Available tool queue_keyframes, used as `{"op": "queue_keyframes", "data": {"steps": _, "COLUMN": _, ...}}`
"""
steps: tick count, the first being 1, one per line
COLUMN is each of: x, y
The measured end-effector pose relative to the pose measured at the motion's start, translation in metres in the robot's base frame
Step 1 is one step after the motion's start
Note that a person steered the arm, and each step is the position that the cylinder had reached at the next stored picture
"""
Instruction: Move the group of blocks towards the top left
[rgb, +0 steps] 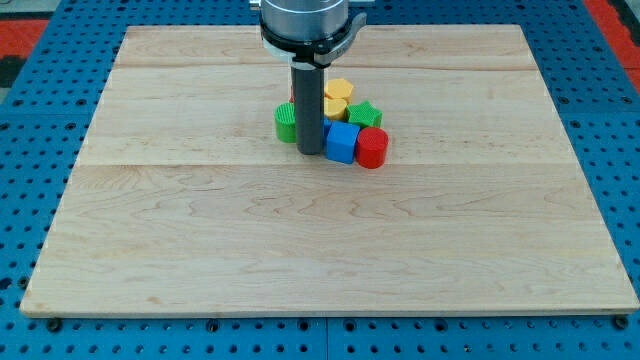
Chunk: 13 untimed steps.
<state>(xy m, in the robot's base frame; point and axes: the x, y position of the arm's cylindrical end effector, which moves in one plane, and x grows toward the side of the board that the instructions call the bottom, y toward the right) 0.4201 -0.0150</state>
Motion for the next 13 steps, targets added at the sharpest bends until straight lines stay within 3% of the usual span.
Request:
{"op": "queue_keyframes", "data": {"steps": 6, "x": 0.000, "y": 0.010}}
{"op": "queue_keyframes", "data": {"steps": 7, "x": 0.051, "y": 0.019}}
{"op": "queue_keyframes", "data": {"steps": 8, "x": 0.067, "y": 0.058}}
{"op": "queue_keyframes", "data": {"steps": 9, "x": 0.038, "y": 0.075}}
{"op": "queue_keyframes", "data": {"steps": 10, "x": -0.007, "y": 0.050}}
{"op": "queue_keyframes", "data": {"steps": 12, "x": 0.010, "y": 0.032}}
{"op": "queue_keyframes", "data": {"steps": 13, "x": -0.002, "y": 0.008}}
